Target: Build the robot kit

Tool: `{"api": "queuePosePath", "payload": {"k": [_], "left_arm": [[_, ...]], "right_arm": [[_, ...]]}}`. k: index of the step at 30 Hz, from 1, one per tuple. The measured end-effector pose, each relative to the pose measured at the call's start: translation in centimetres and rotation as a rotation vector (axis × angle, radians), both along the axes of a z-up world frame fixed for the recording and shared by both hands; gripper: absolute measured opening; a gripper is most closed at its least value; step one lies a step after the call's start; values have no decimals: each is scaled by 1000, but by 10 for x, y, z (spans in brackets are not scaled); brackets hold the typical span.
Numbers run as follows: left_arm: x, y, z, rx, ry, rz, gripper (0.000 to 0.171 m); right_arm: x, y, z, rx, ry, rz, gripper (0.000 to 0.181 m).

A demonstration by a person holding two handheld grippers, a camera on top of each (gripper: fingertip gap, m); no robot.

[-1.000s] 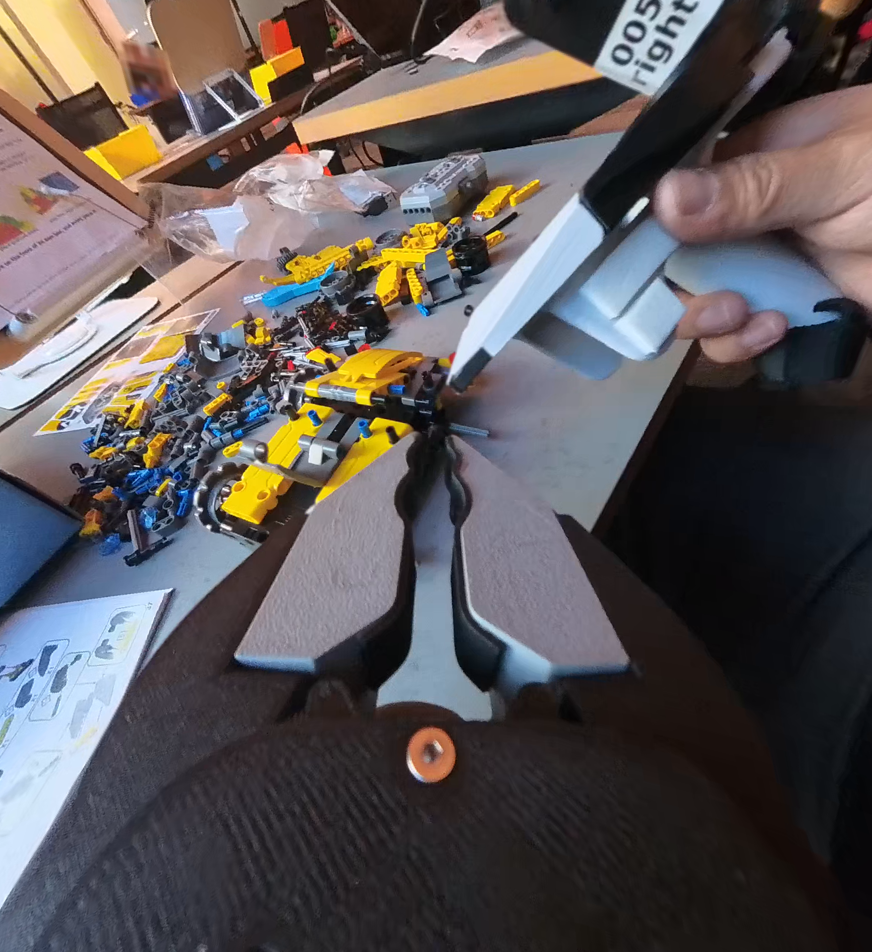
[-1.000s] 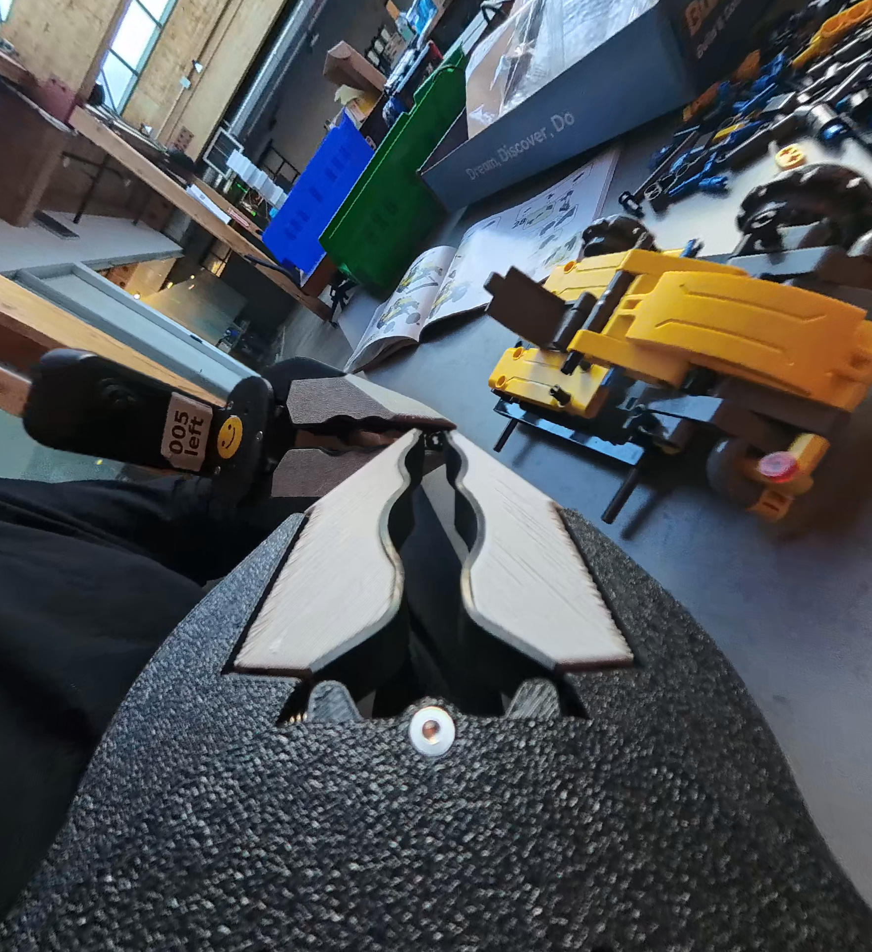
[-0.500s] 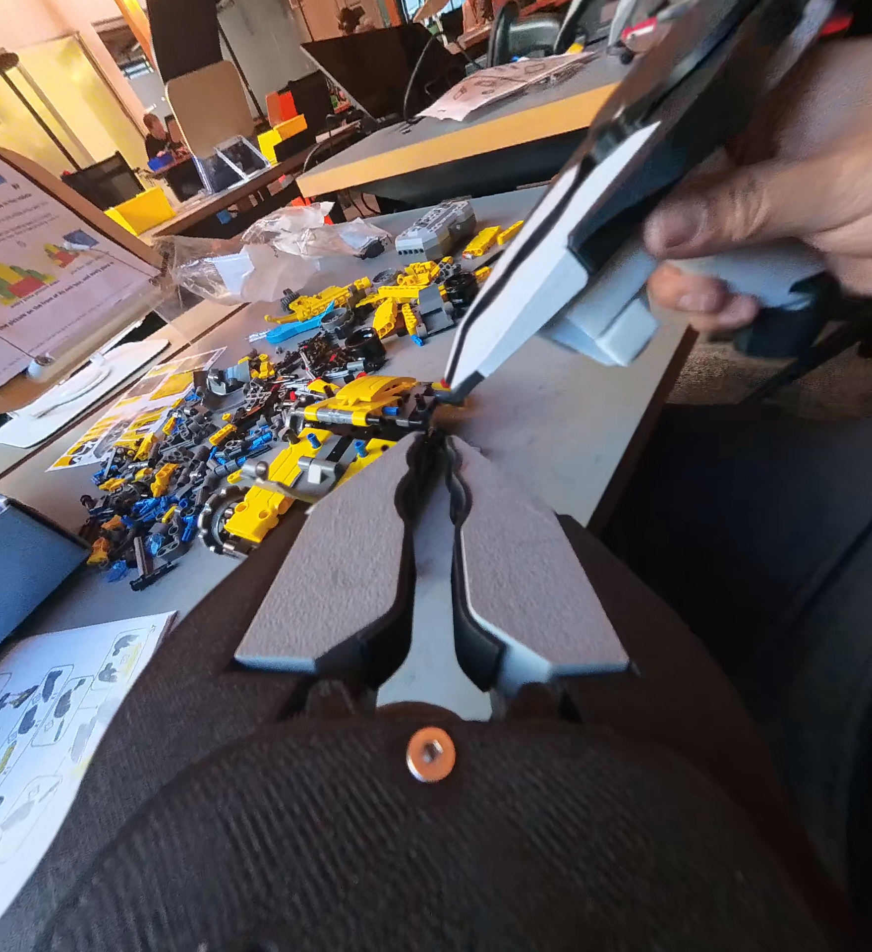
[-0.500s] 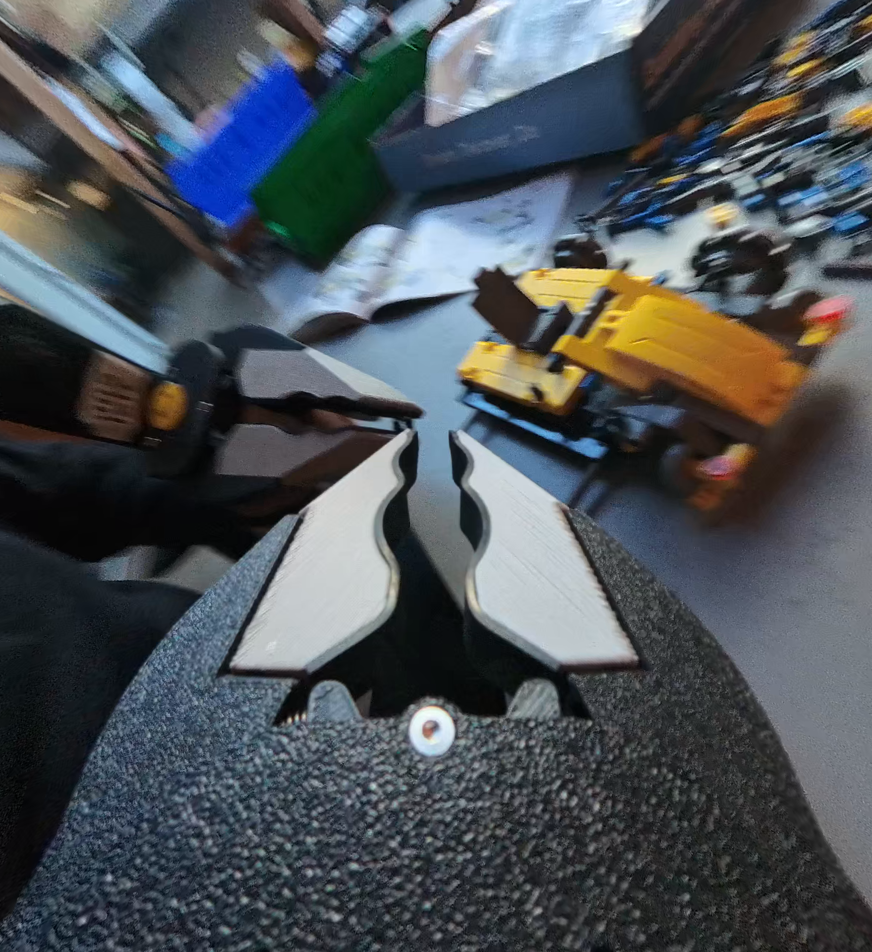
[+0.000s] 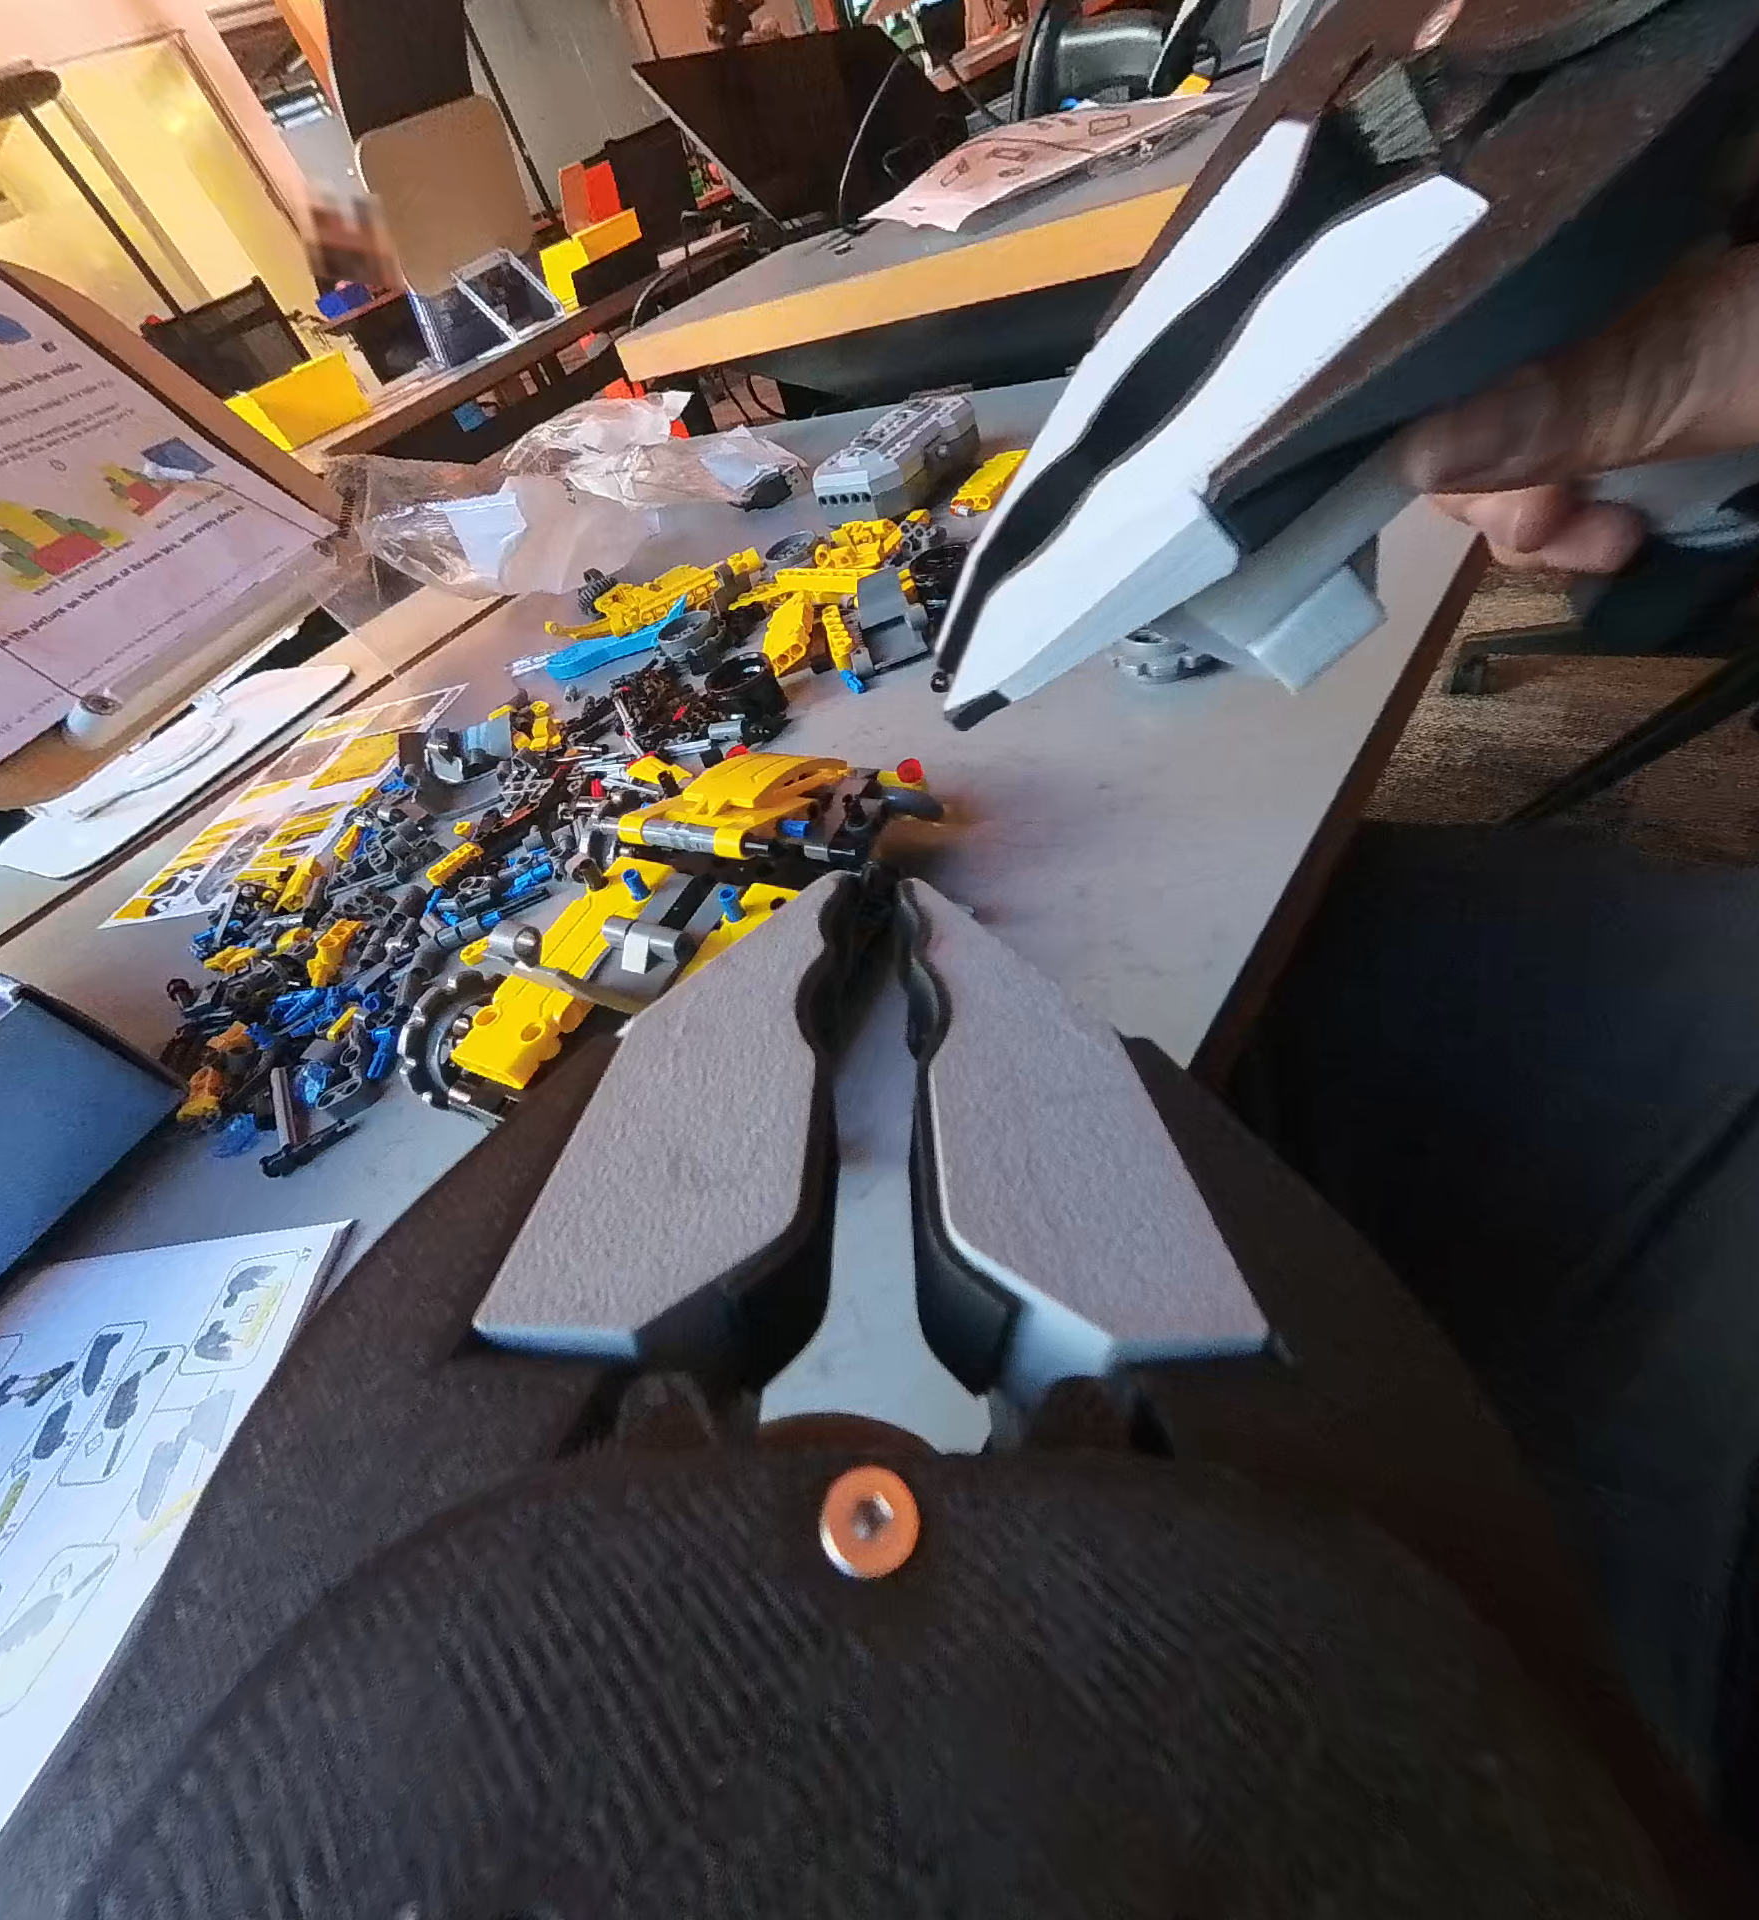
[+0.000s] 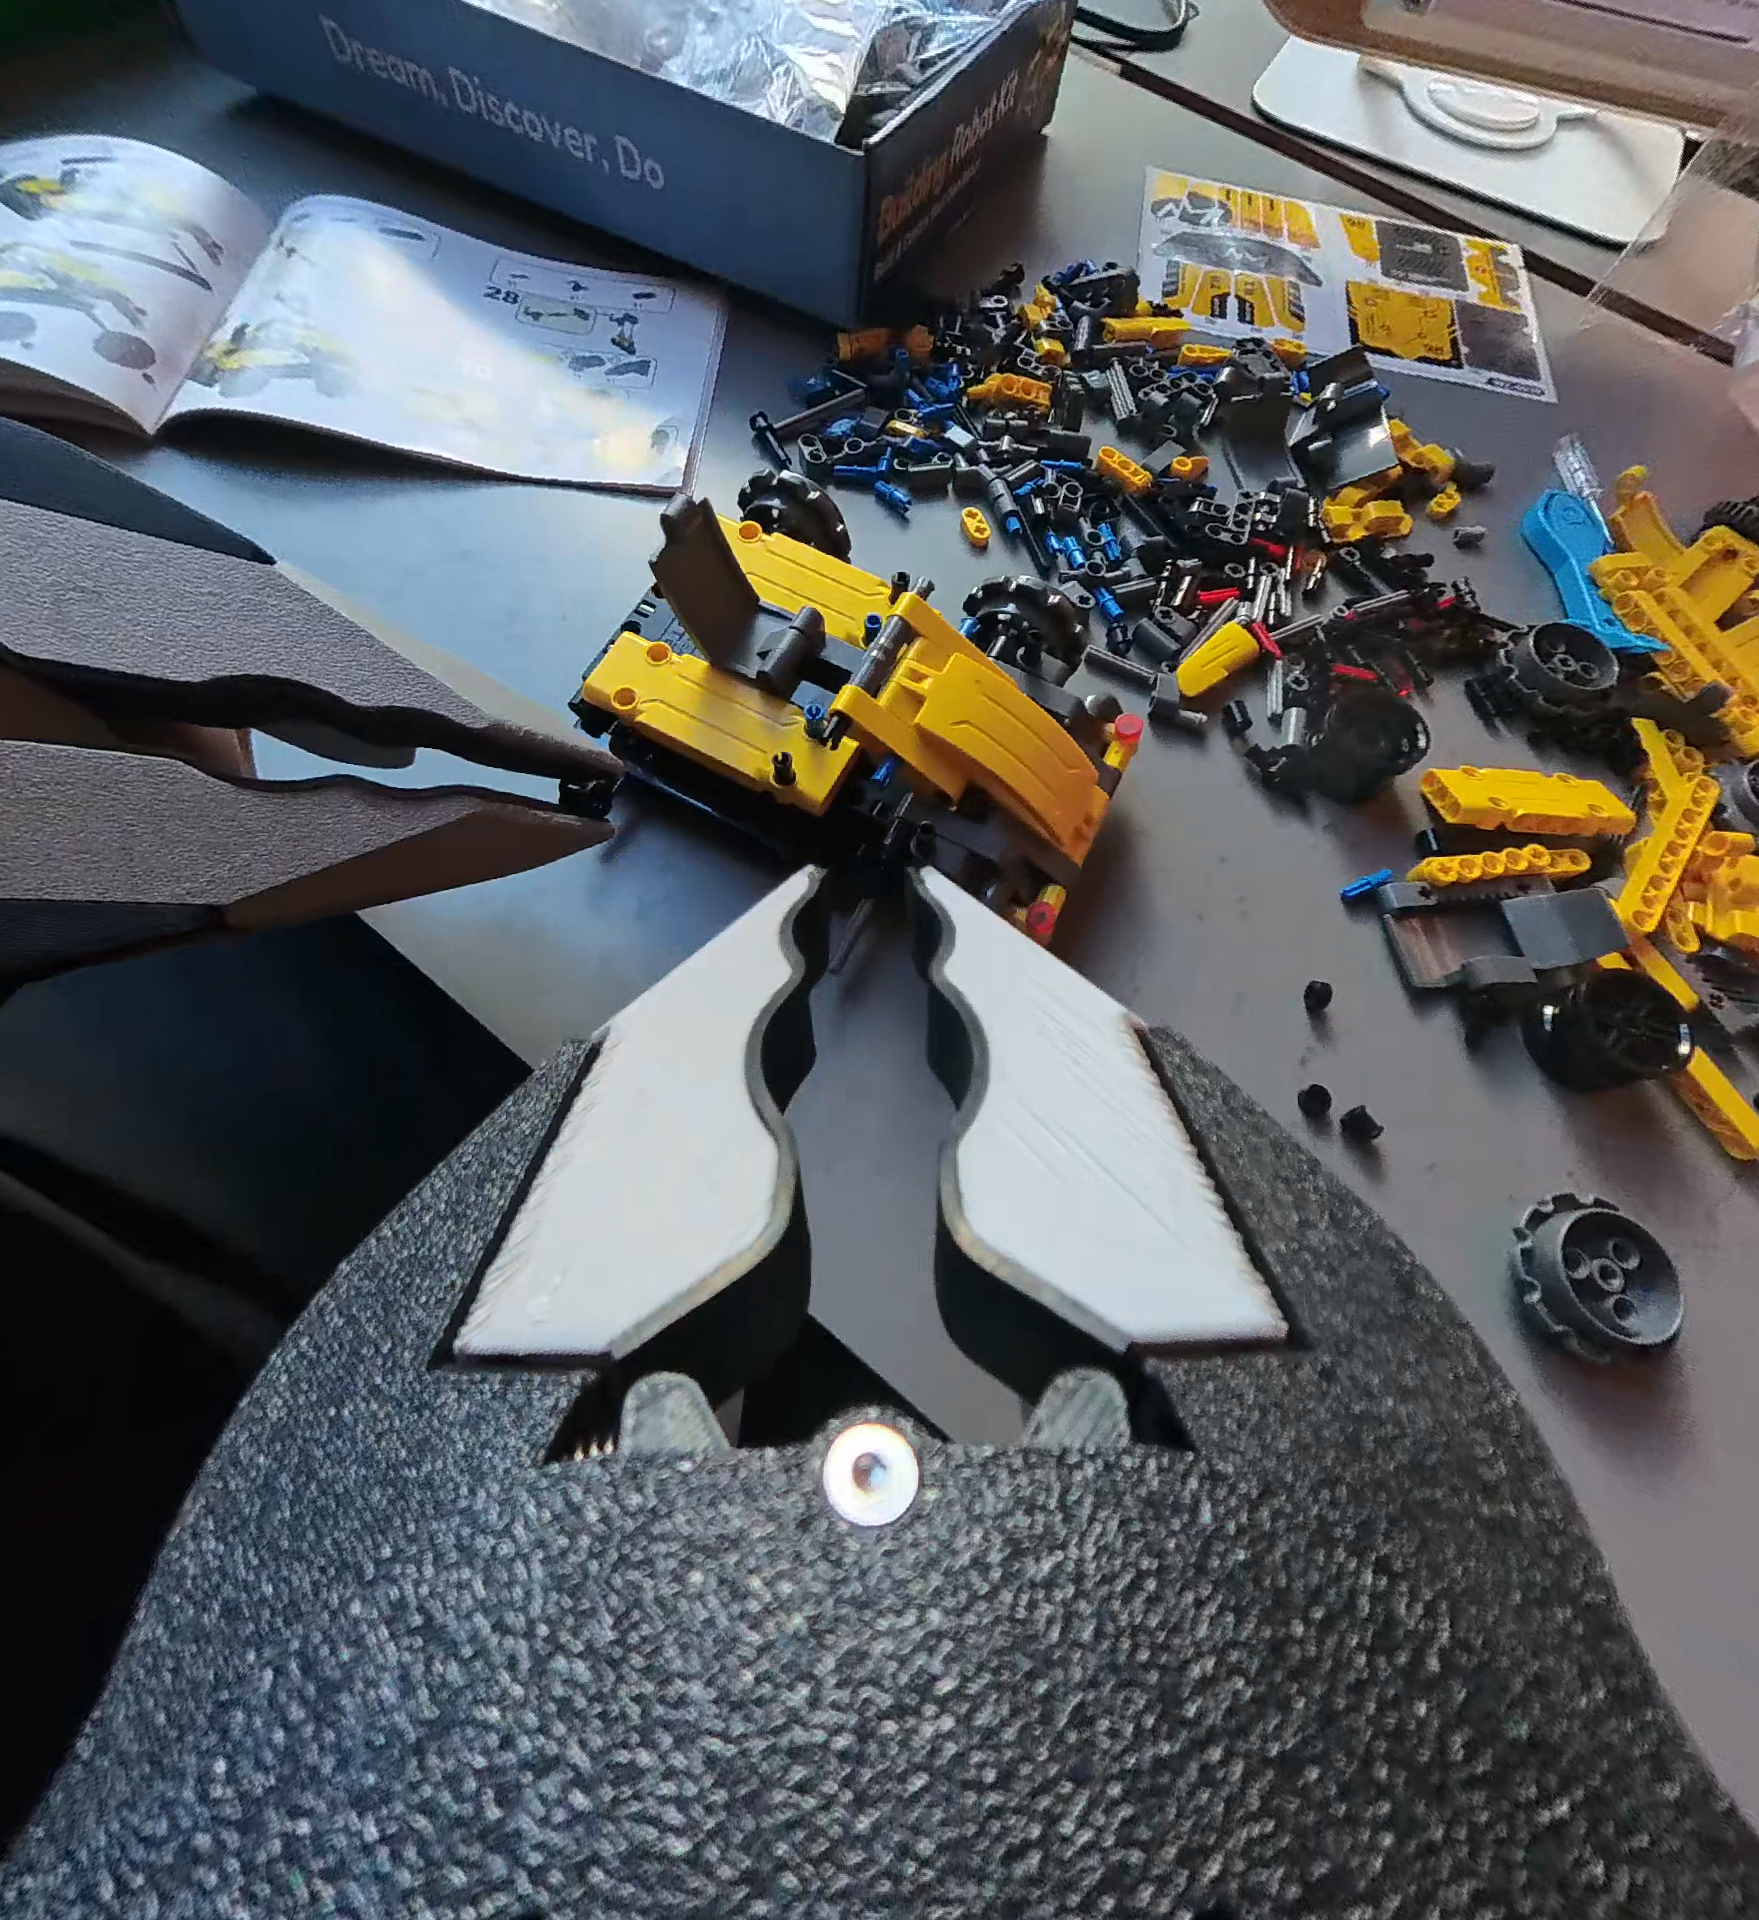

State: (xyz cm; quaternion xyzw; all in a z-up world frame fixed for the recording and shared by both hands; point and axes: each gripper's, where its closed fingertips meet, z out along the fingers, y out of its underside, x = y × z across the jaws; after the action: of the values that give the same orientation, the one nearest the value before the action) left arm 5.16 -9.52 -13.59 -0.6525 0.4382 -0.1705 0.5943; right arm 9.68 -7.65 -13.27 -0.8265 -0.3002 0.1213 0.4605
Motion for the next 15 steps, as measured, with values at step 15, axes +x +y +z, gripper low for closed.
{"api": "queuePosePath", "payload": {"k": [15], "left_arm": [[7, -8, 4, 50, 3, -42, 3]], "right_arm": [[-29, -34, 3, -140, 285, 203, 20]]}}
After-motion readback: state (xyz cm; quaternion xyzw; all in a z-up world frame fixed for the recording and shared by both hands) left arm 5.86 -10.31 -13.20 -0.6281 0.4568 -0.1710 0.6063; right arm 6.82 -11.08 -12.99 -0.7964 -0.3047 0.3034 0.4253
